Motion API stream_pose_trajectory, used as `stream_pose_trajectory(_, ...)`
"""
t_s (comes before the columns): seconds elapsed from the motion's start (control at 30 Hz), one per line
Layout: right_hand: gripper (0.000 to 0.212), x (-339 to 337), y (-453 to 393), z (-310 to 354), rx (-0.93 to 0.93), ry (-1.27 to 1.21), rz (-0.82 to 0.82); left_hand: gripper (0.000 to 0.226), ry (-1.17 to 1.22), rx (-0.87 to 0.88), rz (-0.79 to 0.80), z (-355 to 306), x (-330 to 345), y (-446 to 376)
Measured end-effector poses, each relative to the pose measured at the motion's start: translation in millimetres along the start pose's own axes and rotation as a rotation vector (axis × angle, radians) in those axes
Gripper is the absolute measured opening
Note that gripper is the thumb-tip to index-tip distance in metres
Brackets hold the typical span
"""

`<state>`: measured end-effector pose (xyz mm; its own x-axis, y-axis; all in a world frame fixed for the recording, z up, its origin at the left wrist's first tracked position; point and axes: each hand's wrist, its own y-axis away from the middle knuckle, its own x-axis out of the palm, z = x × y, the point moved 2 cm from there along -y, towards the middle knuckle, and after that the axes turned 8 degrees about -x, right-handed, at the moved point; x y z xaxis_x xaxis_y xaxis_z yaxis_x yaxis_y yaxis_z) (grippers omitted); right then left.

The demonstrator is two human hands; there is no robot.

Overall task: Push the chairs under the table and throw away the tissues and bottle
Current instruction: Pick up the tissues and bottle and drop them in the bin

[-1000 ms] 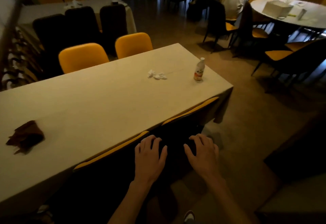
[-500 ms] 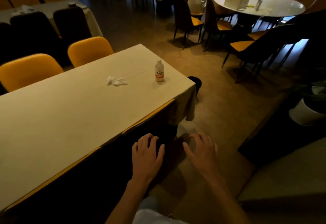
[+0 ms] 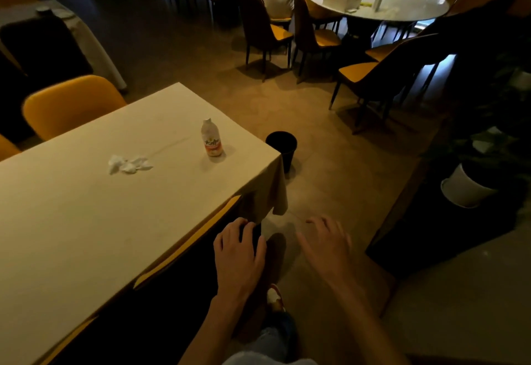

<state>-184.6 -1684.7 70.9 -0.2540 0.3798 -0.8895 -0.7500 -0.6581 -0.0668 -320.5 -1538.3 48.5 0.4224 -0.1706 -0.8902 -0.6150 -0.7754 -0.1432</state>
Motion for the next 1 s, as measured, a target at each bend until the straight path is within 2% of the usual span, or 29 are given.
stream_pose_trajectory(0.1,0.035,-7.7,-53.8,-17.9,-0.008,-0.002,-0.004,0.038,0.01,0.0,0.008,-28.2,24.9,-50.6)
stream_pose_trajectory(0.2,0.038,-13.3,-96.6,-33.8,0.017,0.02,0.065,0.037,0.019,-0.026,0.047,-46.7,44.7,-87.9)
stream_pose_trajectory(0.37,0.037,-18.1,-172.3,-62.0,-0.006,0.019,0.102,0.038,0.03,-0.033,0.026,-81.1,69.3,-154.4)
stream_pose_trajectory(0.53,0.038,-17.0,-226.6,-85.1,-0.014,-0.006,0.18,0.035,0.035,-0.086,0.04,-102.2,84.8,-185.1)
stream_pose_trajectory(0.63,0.039,-16.1,-261.0,-95.3,-0.058,-0.052,0.192,0.032,0.042,-0.114,0.042,-108.1,95.4,-206.7)
stream_pose_trajectory(0.77,0.041,-16.2,-317.6,-115.1,-0.095,-0.105,0.199,0.039,0.003,-0.161,0.048,-119.0,118.5,-245.9)
stream_pose_trajectory(1.0,0.04,-3.7,-442.1,-158.5,-0.292,-0.139,0.263,0.033,-0.054,-0.285,-0.011,-149.1,173.3,-327.7)
